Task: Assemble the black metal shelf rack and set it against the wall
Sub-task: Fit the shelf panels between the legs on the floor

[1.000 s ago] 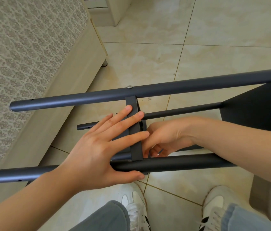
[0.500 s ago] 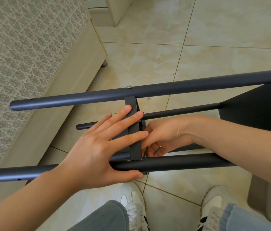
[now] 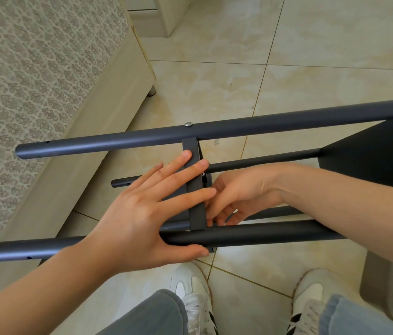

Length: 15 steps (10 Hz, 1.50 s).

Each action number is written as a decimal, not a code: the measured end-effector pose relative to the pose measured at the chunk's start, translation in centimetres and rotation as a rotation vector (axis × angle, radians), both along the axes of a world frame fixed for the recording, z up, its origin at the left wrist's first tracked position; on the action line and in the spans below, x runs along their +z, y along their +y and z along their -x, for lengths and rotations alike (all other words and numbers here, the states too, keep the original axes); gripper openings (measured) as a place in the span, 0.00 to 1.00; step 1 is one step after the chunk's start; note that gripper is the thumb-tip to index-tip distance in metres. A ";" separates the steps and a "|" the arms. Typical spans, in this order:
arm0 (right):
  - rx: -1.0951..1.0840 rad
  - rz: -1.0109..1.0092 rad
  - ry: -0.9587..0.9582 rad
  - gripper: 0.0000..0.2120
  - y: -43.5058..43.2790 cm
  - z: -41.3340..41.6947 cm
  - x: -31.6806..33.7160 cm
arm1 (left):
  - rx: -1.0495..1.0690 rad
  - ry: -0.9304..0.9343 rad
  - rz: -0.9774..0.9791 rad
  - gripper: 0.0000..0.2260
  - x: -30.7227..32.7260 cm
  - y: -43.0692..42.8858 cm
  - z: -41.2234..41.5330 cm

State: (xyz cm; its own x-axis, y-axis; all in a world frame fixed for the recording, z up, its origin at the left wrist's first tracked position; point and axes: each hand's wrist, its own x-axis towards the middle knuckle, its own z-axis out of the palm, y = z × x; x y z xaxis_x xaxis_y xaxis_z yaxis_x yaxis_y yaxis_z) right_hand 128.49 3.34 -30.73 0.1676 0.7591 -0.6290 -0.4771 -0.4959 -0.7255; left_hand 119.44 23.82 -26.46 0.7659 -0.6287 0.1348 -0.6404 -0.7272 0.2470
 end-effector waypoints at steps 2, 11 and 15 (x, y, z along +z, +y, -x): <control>-0.015 -0.002 -0.009 0.04 0.5 0.4 -0.3 | -0.003 0.005 -0.003 0.34 0.0 0.0 0.1; 0.014 -0.002 -0.035 0.04 0.4 0.2 -0.4 | -0.001 -0.003 0.011 0.33 0.0 0.0 0.0; 0.006 -0.001 -0.089 0.04 0.7 0.6 -0.1 | -0.002 -0.006 0.009 0.33 0.0 0.0 0.0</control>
State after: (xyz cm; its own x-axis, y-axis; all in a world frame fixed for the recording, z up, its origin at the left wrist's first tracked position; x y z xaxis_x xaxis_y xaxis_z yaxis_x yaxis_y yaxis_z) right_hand 127.85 4.06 -30.86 0.2186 0.7608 -0.6111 -0.4078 -0.4978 -0.7655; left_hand 119.44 23.79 -26.48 0.7636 -0.6291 0.1452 -0.6436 -0.7237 0.2493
